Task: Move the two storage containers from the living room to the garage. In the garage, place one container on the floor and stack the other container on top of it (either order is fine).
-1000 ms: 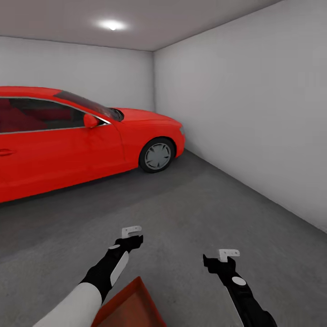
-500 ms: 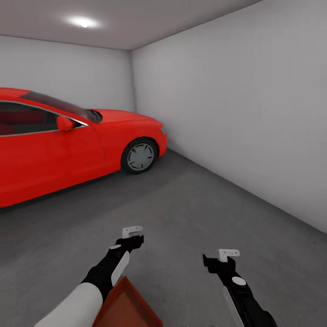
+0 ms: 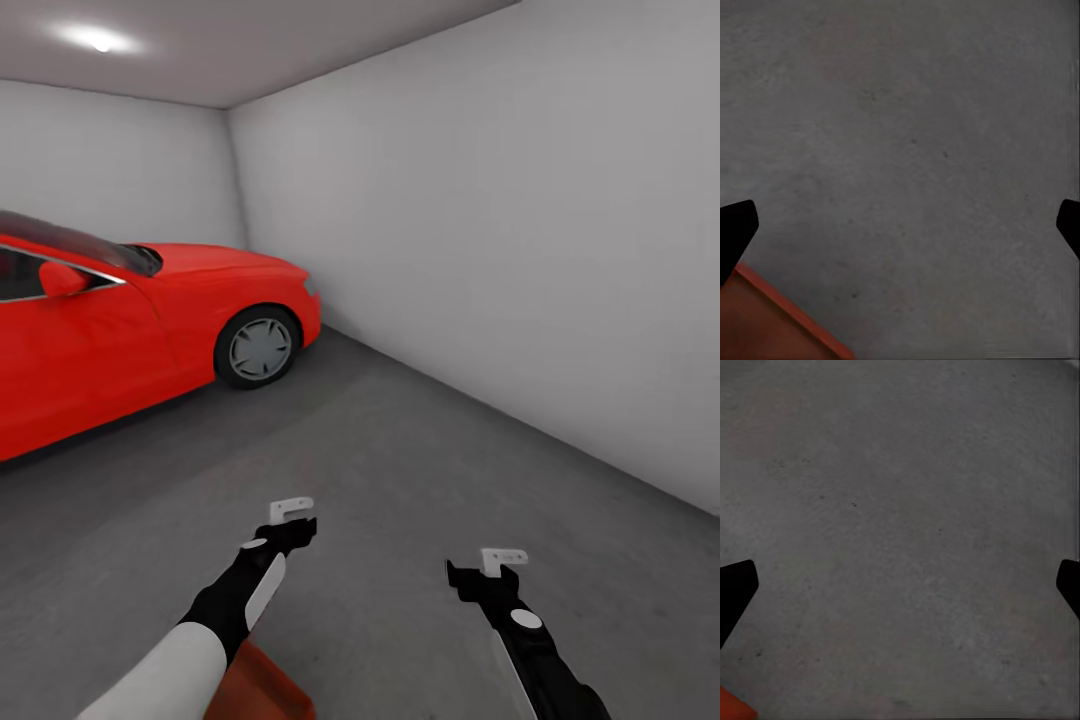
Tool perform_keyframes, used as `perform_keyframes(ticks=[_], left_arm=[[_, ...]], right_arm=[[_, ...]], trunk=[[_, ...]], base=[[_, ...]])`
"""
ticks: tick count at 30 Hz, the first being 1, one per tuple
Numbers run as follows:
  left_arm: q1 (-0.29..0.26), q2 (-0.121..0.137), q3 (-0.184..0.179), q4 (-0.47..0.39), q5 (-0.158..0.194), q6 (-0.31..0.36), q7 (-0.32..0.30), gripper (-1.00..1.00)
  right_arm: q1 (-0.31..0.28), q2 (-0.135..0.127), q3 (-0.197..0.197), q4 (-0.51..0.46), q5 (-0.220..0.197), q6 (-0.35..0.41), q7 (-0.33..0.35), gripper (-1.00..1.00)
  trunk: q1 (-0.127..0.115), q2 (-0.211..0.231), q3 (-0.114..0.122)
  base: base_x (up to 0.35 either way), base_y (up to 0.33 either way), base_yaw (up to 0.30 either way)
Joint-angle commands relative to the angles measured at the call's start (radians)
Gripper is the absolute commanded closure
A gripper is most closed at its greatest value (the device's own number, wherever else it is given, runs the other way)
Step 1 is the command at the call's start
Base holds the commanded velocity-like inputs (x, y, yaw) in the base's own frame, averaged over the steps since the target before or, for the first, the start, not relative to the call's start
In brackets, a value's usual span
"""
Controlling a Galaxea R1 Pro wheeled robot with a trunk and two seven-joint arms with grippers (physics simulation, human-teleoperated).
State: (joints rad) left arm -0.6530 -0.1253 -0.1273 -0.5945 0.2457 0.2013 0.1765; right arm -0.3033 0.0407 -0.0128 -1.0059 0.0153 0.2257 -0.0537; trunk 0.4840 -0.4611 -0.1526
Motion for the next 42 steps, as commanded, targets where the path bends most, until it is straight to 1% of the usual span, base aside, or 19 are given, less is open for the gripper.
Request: perform_keyframes(ticks=[1,10,19,24,42], left_arm=[[0.000,0.001,-0.006,-0.002,0.011,0.004,0.009,-1.00],[0.000,0.001,-0.006,-0.002,0.010,0.004,0.010,-1.00],[0.000,0.000,-0.006,-0.002,0.004,0.004,0.011,-1.00],[0.000,0.000,-0.006,-0.002,0.008,0.004,0.011,-1.00],[0.000,0.001,-0.006,-0.002,0.011,0.004,0.011,-1.00]], right_arm=[[-0.001,0.001,-0.001,-0.001,0.002,0.006,-0.002,-1.00],[0.000,0.001,-0.001,-0.002,0.002,0.006,-0.002,-1.00],[-0.001,0.001,-0.001,-0.002,0.002,0.006,-0.002,-1.00],[0.000,0.001,-0.001,-0.002,0.002,0.006,-0.002,-1.00],[0.000,0.001,-0.001,0.000,0.001,0.006,-0.002,-1.00]], trunk=[[0.001,-0.002,-0.002],[0.001,-0.002,-0.002],[0.001,-0.002,-0.002],[0.001,-0.002,-0.002],[0.001,-0.002,-0.002]], base=[[-0.004,-0.017,-0.267],[-0.004,-0.027,-0.267],[-0.076,-0.272,-0.267],[-0.074,-0.254,-0.267],[-0.004,-0.014,-0.267]])
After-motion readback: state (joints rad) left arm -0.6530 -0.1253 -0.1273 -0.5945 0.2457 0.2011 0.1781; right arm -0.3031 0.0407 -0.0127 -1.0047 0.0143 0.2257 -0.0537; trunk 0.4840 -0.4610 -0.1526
